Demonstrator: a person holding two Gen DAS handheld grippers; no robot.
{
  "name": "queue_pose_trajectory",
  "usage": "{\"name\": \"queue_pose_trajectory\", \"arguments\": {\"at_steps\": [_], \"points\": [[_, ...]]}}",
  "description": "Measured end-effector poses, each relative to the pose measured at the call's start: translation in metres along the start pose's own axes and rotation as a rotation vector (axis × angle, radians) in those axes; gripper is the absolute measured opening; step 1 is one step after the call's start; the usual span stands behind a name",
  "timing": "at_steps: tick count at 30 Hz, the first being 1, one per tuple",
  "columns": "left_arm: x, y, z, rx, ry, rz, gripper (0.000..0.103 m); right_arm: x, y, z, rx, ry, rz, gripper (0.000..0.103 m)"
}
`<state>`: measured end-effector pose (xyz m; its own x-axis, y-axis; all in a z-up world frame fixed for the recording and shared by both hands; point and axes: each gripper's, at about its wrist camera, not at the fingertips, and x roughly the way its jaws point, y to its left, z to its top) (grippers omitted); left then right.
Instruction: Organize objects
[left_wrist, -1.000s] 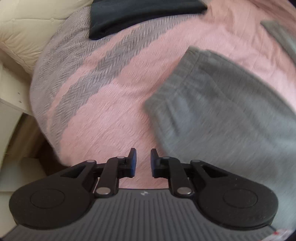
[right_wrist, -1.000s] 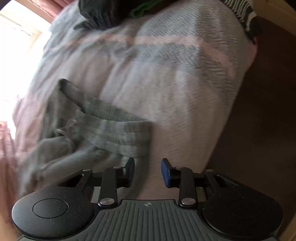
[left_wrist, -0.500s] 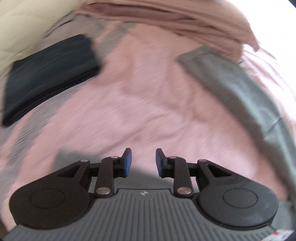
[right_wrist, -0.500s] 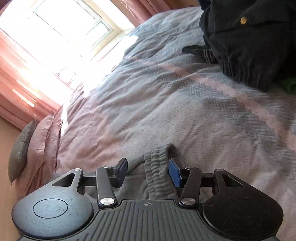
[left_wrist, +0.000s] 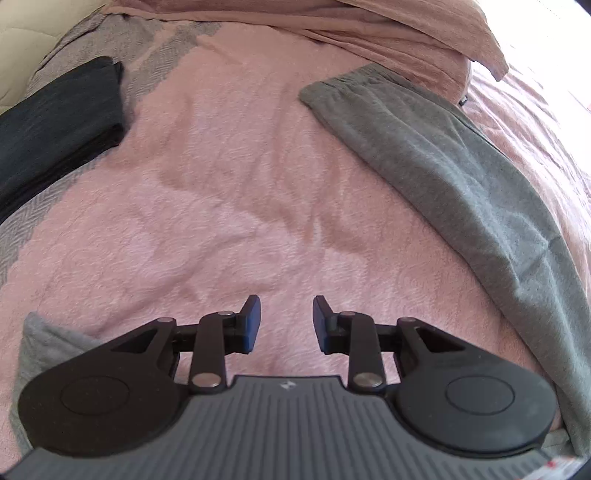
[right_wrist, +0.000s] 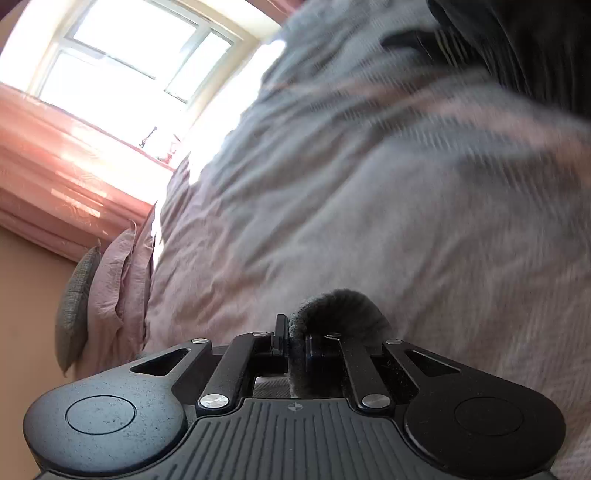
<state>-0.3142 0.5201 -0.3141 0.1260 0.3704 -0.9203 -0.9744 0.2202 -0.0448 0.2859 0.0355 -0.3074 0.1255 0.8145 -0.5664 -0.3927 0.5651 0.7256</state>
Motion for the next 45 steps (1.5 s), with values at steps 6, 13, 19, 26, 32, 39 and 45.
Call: {"name": "queue_pose_trajectory", "arguments": {"at_steps": [6, 13, 19, 26, 32, 39, 45], "points": [[0.014, -0.019, 0.021, 0.036, -0.041, -0.029, 0.027, -0.068, -0.020, 0.005, 0.198, -0.435, -0.015, 0.005], [0.050, -0.034, 0.054, -0.003, -0.015, -0.087, 0.032, -0.043, -0.031, 0.014, 0.342, -0.312, -0.249, 0.061], [0.080, -0.018, 0.094, -0.109, -0.049, -0.131, 0.038, -0.087, 0.005, -0.018, 0.187, -0.311, -0.411, 0.062], [0.125, -0.002, 0.124, -0.280, -0.073, -0.247, 0.037, -0.131, 0.018, -0.087, 0.303, -0.301, -0.553, 0.062], [0.089, -0.024, 0.158, -0.051, -0.357, -0.361, 0.003, -0.151, 0.035, -0.123, 0.300, -0.294, -0.643, 0.062], [0.121, -0.032, 0.142, 0.250, -0.284, -0.108, 0.025, -0.145, 0.052, -0.139, 0.219, -0.223, -0.642, 0.062], [0.076, 0.008, 0.118, 0.167, -0.250, 0.090, 0.031, -0.139, 0.050, -0.134, 0.050, -0.123, -0.616, 0.062]]}}
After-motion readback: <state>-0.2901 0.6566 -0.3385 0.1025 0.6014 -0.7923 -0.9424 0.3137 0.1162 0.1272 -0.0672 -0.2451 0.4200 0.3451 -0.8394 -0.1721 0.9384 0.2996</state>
